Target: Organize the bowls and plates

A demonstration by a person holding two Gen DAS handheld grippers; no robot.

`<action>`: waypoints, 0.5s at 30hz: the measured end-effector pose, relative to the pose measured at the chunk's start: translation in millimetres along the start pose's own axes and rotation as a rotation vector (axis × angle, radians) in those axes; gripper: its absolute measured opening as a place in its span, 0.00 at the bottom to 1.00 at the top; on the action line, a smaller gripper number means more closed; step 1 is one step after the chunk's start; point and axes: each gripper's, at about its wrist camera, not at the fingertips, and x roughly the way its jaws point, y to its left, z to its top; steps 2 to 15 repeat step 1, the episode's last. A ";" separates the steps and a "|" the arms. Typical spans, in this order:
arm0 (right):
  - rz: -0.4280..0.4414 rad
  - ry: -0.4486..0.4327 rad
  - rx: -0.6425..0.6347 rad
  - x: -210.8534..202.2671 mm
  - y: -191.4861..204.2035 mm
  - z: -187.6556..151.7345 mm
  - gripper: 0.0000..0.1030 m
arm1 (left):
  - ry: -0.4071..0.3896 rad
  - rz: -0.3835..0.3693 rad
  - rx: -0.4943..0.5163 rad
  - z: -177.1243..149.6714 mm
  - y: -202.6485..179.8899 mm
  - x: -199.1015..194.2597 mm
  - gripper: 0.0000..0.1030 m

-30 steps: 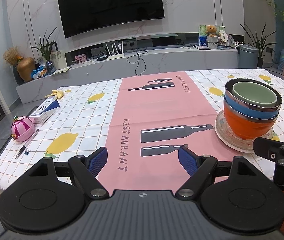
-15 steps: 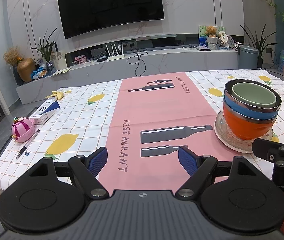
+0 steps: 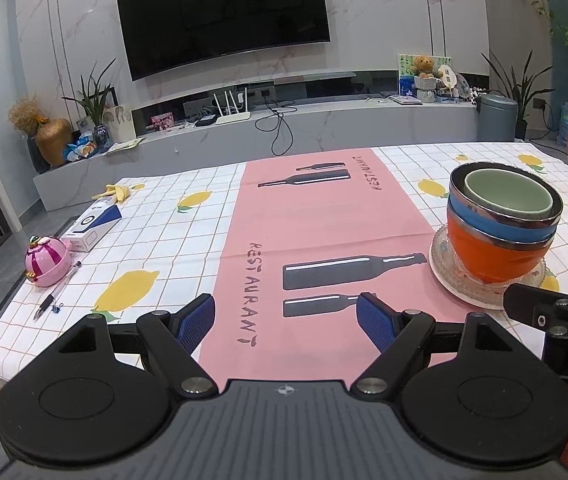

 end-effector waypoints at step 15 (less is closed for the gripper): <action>0.000 0.001 0.001 0.1 -0.3 -0.4 0.97 | 0.001 -0.001 -0.002 0.3 0.1 -0.7 0.91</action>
